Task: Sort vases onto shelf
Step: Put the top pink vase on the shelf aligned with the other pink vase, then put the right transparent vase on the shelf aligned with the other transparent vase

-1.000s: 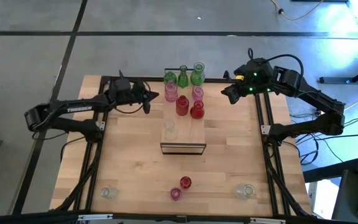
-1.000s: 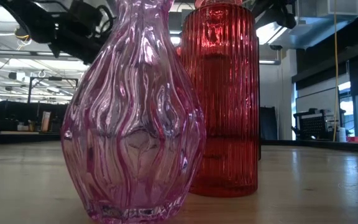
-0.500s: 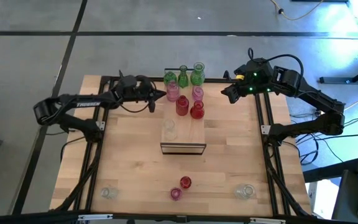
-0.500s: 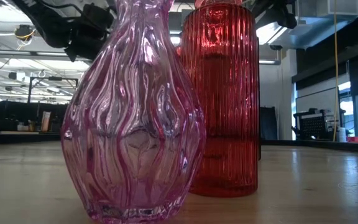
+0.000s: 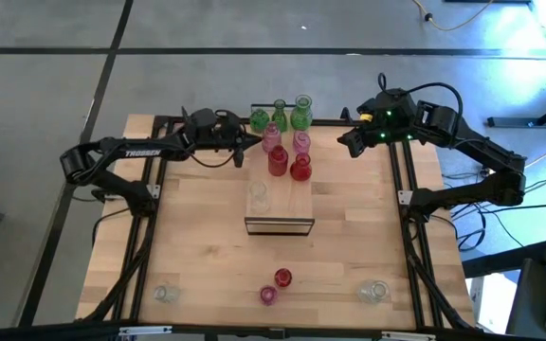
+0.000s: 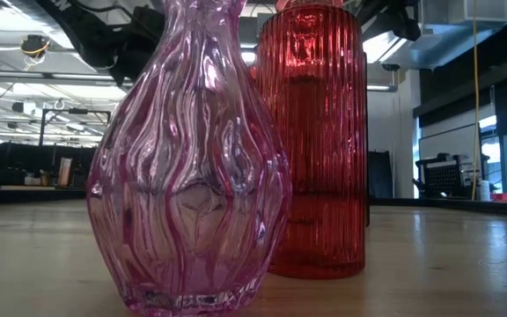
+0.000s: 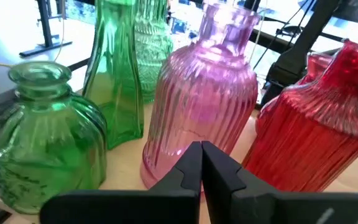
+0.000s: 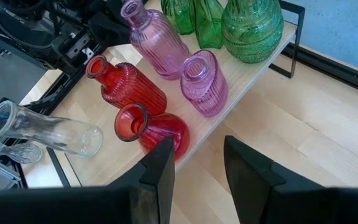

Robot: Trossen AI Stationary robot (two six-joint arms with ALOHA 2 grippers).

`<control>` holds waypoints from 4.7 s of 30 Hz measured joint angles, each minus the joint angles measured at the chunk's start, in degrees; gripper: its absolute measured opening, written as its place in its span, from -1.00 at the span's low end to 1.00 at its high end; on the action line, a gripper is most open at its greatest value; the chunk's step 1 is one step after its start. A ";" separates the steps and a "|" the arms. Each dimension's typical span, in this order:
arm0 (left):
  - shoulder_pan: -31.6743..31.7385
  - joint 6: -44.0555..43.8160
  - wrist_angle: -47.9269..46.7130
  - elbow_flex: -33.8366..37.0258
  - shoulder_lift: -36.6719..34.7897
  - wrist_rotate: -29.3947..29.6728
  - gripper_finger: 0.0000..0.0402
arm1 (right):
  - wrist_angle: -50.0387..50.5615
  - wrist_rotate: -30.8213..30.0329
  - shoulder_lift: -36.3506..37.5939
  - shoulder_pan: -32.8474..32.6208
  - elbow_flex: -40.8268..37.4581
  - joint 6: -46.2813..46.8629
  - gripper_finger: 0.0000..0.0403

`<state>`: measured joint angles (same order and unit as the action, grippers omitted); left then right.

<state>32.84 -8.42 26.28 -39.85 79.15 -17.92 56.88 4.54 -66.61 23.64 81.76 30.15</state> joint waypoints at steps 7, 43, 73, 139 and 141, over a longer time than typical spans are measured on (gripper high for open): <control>-0.26 -0.07 -0.12 -1.40 2.49 -0.72 -1.00 | 0.26 0.00 0.00 0.00 0.00 -0.27 -0.39; -0.39 -0.46 0.40 -2.64 2.76 2.16 -1.00 | 0.22 0.00 0.00 0.00 0.00 -0.33 -0.39; -1.51 -1.95 2.82 -2.67 5.47 2.38 -1.00 | 0.23 0.62 -0.02 -0.04 0.00 0.01 -0.39; -1.66 -4.53 1.93 -4.31 6.00 5.19 -1.00 | 0.31 2.16 -0.02 -0.04 0.00 -0.40 -0.39; -1.61 -4.63 0.58 -4.30 5.80 6.63 -1.00 | 0.31 2.43 -0.02 -0.04 0.00 -0.40 -0.39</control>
<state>31.23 -13.05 26.86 -44.15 84.95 -11.29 57.19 6.97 -66.63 23.59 81.76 29.76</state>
